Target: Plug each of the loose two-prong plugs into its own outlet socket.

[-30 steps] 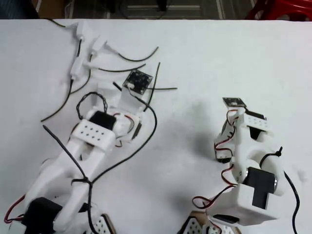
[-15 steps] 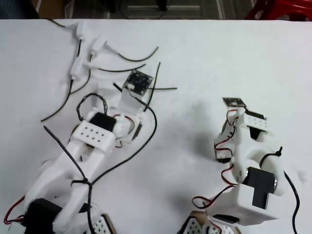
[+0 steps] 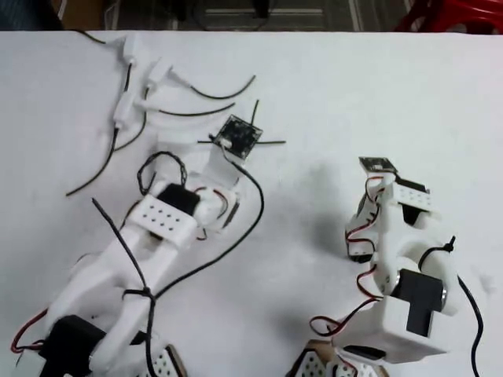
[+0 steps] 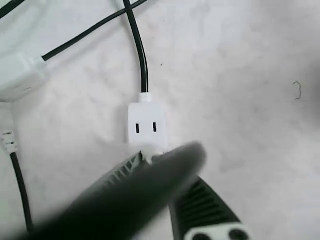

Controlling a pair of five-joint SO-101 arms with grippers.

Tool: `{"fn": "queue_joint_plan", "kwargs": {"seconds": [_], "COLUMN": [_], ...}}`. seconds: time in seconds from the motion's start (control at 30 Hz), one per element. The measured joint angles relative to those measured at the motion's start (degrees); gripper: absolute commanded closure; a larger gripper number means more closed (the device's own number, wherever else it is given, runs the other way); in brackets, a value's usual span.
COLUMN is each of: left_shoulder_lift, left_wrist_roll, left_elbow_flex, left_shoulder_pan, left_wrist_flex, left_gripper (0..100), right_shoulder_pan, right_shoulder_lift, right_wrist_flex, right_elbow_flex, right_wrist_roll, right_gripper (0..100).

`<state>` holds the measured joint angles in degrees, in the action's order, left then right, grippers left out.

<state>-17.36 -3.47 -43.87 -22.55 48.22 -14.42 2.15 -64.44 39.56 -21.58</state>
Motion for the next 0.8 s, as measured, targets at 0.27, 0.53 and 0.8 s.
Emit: {"fn": "queue_joint_plan", "kwargs": {"seconds": [0.27,0.53,0.8], "left_shoulder_lift": [0.00,-0.09,-0.09], "left_wrist_roll": [0.44,0.09,0.53], "left_elbow_flex": [-1.85,-4.57,-4.57], "left_shoulder_pan": [2.02,3.08,3.25], "left_wrist_flex": [-1.32,-4.31,-4.31], "left_gripper": [98,98,98], "right_shoulder_pan": [0.00,0.00,0.00], "right_shoulder_lift": [0.00,0.00,0.00], "right_wrist_flex": [0.00,0.00,0.00], "right_elbow_flex": [0.00,0.00,0.00], "right_wrist_roll": [0.00,0.00,0.00], "right_gripper": [98.0,98.0,98.0]}}
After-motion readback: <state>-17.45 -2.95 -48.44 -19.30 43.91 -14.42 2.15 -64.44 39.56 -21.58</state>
